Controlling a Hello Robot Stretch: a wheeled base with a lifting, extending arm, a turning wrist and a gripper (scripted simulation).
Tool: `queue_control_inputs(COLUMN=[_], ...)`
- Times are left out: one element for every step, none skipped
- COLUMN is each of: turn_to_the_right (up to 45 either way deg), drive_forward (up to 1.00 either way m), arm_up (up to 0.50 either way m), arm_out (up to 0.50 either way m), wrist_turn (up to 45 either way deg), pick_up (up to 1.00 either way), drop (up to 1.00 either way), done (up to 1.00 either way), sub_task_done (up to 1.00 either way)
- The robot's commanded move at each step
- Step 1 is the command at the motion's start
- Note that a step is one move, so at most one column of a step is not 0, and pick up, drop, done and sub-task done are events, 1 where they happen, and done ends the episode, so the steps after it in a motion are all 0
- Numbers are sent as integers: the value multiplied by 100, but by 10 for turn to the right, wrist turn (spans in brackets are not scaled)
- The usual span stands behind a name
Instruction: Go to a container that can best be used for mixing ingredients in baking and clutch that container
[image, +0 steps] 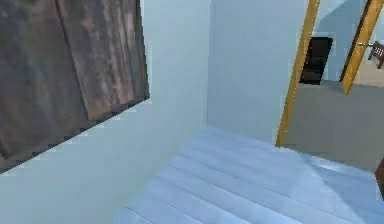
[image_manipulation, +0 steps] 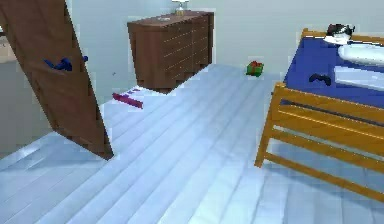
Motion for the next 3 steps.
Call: queue_control_inputs(turn_to_the_right=[360, 0, 30], drive_forward=[0, 100, 0], arm_up=[0, 0, 0], arm_out=[0, 0, 0], wrist_turn=[0, 0, 0], pick_up=[0, 0, 0], drop=[0, 0, 0], done=[0, 0, 0], sub_task_done=[0, 0, 0])
